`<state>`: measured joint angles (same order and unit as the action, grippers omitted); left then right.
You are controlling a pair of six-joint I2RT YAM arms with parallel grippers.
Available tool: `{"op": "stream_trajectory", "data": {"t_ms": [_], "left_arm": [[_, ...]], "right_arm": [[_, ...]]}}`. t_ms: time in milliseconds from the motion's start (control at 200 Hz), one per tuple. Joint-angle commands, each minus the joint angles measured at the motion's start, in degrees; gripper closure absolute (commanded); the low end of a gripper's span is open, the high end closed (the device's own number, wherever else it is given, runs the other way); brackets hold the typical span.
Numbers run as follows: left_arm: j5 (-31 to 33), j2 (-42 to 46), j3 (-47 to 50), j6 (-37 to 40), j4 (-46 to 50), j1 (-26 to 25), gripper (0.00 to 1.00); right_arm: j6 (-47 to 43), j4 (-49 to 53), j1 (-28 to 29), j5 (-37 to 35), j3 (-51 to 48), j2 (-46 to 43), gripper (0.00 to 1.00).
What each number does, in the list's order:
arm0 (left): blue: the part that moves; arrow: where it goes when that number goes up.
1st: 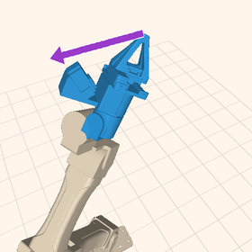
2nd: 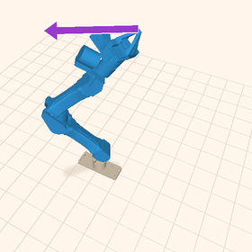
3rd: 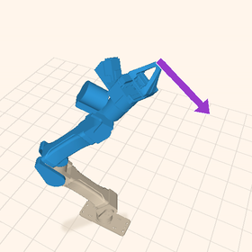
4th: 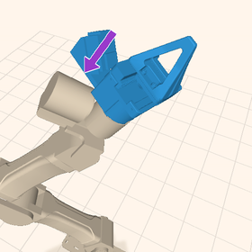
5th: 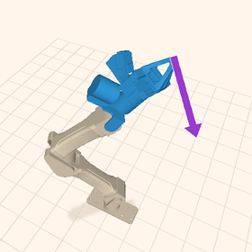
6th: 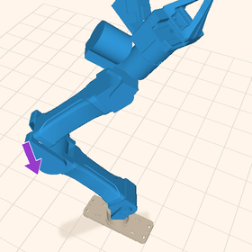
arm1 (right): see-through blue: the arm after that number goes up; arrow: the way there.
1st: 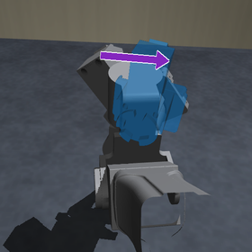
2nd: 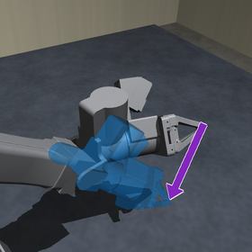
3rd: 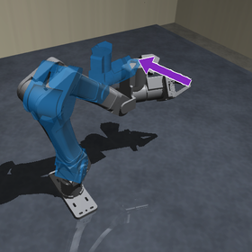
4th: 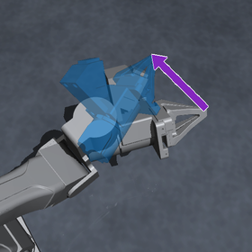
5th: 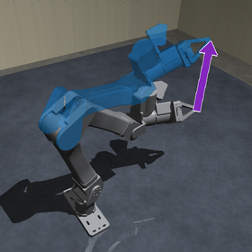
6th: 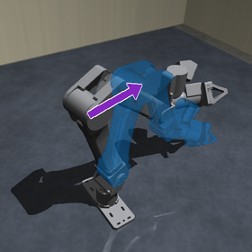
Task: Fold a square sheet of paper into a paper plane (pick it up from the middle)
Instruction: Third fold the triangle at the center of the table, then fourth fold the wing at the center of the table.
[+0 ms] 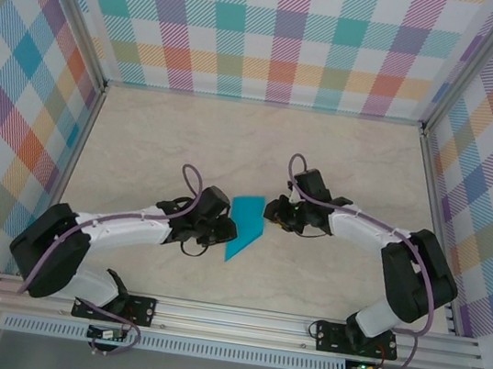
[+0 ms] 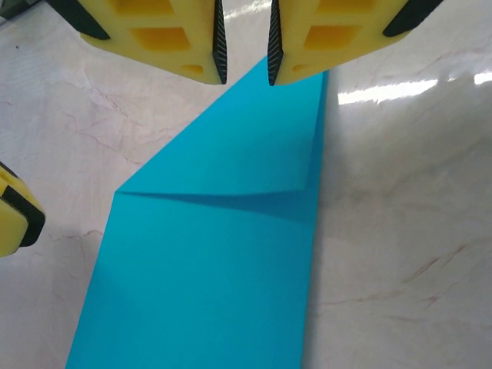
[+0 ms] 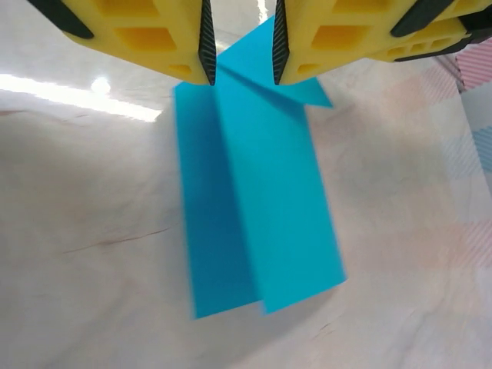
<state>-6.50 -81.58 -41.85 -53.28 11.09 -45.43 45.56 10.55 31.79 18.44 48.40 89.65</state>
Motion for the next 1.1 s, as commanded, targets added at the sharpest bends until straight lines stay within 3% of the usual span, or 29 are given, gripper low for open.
{"op": "stream_trajectory", "data": {"t_ms": [0, 210, 660, 920, 1095], "left_arm": [[-1.32, -4.31, -3.49, 3.54, 2.66, 0.99, 0.78], [0.05, -7.80, -6.93, 5.39, 6.56, 1.26, 0.80], [0.09, -4.55, -4.23, 5.16, 5.34, 1.24, 0.77], [0.69, 1.46, -0.25, 4.66, 1.15, 0.40, 0.66], [3.00, 4.38, 1.60, 4.93, 0.95, -1.30, 0.58]], "right_arm": [[-1.08, 1.54, -0.54, 3.14, -1.17, 1.13, 0.71], [-0.65, -3.18, -0.57, 9.38, -0.87, 4.13, 0.61], [-3.04, -7.79, -0.58, 14.58, 2.39, 10.48, 0.59], [-9.66, -4.84, -1.27, 15.01, 8.73, 15.97, 0.62], [-9.97, -4.84, -2.17, 16.24, 10.18, 17.68, 0.77]]}}
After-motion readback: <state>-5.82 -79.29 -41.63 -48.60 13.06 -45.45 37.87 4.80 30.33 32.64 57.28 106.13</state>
